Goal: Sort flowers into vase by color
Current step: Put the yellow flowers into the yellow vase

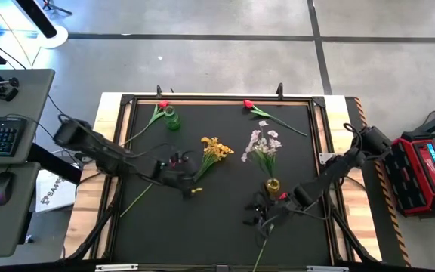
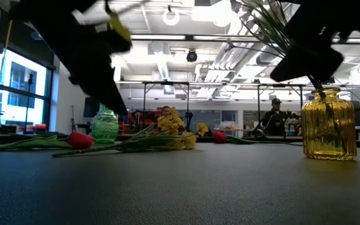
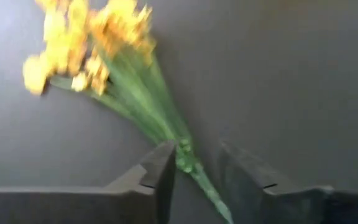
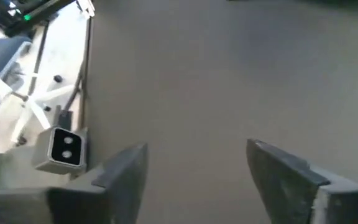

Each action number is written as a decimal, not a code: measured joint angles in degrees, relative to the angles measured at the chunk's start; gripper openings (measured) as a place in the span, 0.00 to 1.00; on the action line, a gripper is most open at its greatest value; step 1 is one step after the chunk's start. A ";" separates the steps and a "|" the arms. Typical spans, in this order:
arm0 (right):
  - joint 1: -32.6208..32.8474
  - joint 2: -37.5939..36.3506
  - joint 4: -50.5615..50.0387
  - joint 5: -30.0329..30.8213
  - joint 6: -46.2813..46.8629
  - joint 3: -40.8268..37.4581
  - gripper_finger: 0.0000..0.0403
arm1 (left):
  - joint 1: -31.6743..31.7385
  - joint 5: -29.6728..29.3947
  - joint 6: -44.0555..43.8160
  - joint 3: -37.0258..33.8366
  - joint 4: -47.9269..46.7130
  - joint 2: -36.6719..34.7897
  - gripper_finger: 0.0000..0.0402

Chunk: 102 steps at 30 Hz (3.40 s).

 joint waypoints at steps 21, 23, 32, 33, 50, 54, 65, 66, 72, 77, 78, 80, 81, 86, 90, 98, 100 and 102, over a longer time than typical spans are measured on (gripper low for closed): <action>-3.83 -4.61 -2.12 -5.16 -13.86 -0.02 0.62 | 2.80 4.63 -8.86 0.97 2.29 10.22 0.04; -3.53 -6.28 -2.11 -4.51 -14.95 -0.02 0.61 | 2.04 4.29 -8.83 0.68 0.54 8.43 0.03; -2.65 -9.51 2.76 -4.70 -26.36 -0.02 0.56 | -3.31 -6.68 -6.66 -5.22 7.73 -6.40 0.01; -2.65 -9.51 3.09 -5.52 -27.33 -0.02 0.56 | -3.87 -7.11 -5.11 -6.64 11.62 -8.19 0.01; -10.86 -5.72 22.01 -4.40 -38.03 -0.02 0.54 | -6.82 7.26 31.66 -18.13 65.96 -11.97 0.00; -12.90 -5.35 26.62 -6.08 -40.11 -0.02 0.64 | -6.84 9.98 34.37 -16.84 66.25 -12.01 0.00; -15.30 -5.29 33.76 -8.31 -52.43 -0.02 0.74 | -6.48 16.75 40.35 -13.79 66.59 -12.02 0.00; -15.43 -5.29 34.46 -8.87 -52.82 -0.02 0.74 | -6.16 16.76 40.34 -13.52 66.52 -11.97 0.00; -16.50 -5.29 36.16 -10.58 -52.19 -0.02 0.72 | -3.98 16.72 40.45 -9.85 66.59 -7.60 0.00; -16.56 -5.29 36.10 -10.80 -52.05 -0.02 0.69 | -3.45 14.27 42.65 -5.16 66.41 -1.08 0.00; -16.45 -5.29 36.04 -11.28 -51.83 -0.02 0.68 | -3.45 13.55 43.03 -4.09 66.58 0.09 0.00; -16.27 -5.29 36.02 -13.11 -51.45 -0.02 0.66 | -3.45 12.38 44.04 -2.66 66.42 1.87 0.00; -16.27 -5.30 35.95 -13.93 -51.46 -0.01 0.65 | -3.45 12.15 44.19 -1.76 66.50 2.87 0.00; -16.20 -5.29 35.41 -15.02 -51.45 0.00 0.56 | -3.12 11.70 44.26 1.26 66.64 5.85 0.02; -16.20 -5.30 34.99 -15.02 -51.45 0.00 0.44 | -3.08 11.50 44.26 2.21 66.57 7.04 0.04; -16.20 -5.31 34.17 -14.53 -50.04 0.00 0.13 | -3.15 9.17 44.17 2.46 63.80 7.08 0.11; -16.12 -5.72 33.32 -13.77 -49.07 0.00 0.05 | -3.14 8.12 43.69 2.47 61.13 7.00 0.15; -15.68 -6.99 31.30 -12.32 -48.33 0.03 0.02 | -3.15 6.40 42.86 2.49 57.52 7.00 0.20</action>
